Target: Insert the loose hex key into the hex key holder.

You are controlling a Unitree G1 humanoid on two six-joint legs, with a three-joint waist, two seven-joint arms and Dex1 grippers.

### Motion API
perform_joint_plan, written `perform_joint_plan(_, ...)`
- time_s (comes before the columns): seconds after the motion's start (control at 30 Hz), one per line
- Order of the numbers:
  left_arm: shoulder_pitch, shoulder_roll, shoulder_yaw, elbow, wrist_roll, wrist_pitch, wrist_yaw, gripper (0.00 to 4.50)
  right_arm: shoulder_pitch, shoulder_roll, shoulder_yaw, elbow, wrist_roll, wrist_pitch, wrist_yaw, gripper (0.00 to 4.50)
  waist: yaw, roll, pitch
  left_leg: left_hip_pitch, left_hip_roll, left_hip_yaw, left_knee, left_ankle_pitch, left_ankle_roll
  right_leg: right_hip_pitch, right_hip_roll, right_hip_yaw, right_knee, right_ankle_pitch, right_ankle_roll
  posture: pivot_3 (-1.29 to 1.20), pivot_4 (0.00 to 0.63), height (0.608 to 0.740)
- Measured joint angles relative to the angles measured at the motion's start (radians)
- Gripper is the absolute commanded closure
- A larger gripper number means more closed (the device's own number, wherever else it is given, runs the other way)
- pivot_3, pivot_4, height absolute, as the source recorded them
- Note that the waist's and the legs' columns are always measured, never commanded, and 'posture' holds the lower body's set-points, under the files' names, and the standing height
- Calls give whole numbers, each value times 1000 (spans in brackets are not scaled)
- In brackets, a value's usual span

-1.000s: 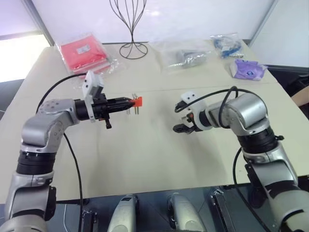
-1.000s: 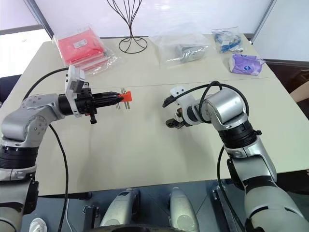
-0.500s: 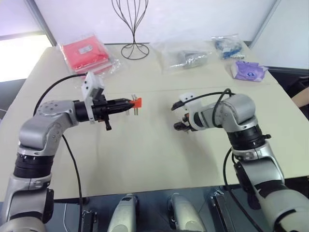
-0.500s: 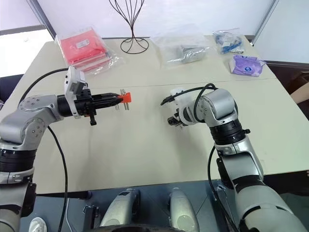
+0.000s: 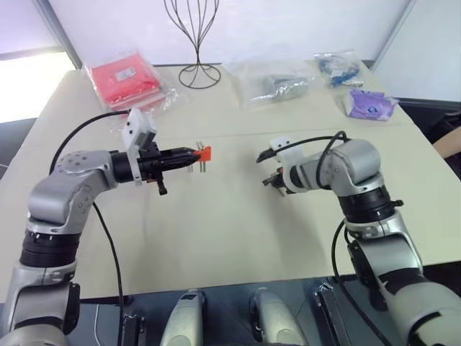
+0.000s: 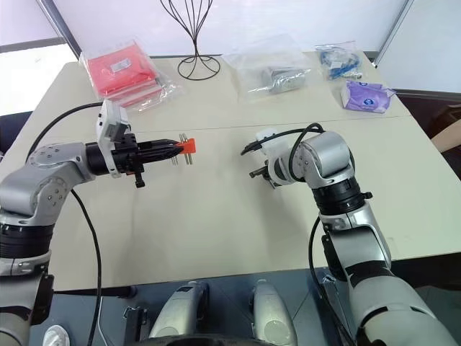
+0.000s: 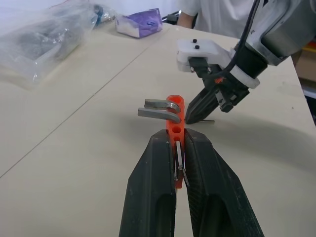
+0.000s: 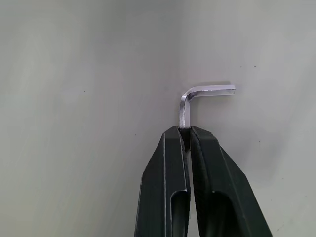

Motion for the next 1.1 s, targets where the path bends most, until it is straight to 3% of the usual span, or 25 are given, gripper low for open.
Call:
perform_joint_plan(0.13, -7, -11, -3, 7, 1, -4, 0, 4500, 112, -35, 18, -163, -95, -397, 79, 4434, 1, 0, 0, -1, 0, 1, 0, 0, 0, 0, 0, 0, -1, 0, 0, 0, 150, 740)
perform_joint_plan(0.27, -15, -27, -12, 10, 1, -4, -1, 4500, 129, 52, -142, -160, -75, -568, 109, 4434, 1, 0, 0, 0, 0, 0, 1, 0, 0, 0, 0, 0, 0, 0, 1, 0, 150, 740)
perform_joint_plan(0.47, -49, -41, -13, 31, 2, -4, -1, 4500, 171, 96, -176, -176, -148, -986, 209, 4434, 2, 0, 0, 0, 0, 0, 0, 0, 0, 0, 0, 0, 0, 0, 1, 0, 150, 740)
perform_joint_plan(0.83, -140, -98, -41, 103, 26, -31, 3, 4500, 211, 330, -99, -192, -84, -1247, 376, 4434, 5, 0, 0, 0, 0, -1, 2, 0, 0, 1, 0, 0, 1, 0, 1, 0, 150, 740)
perform_joint_plan(1.1, -149, -100, -43, 111, 40, -42, 4, 4500, 211, 346, -93, -142, -125, -1289, 387, 4434, 2, 0, 0, 0, 0, -1, 1, 0, 0, 0, 0, 0, 1, 0, 1, 0, 150, 740)
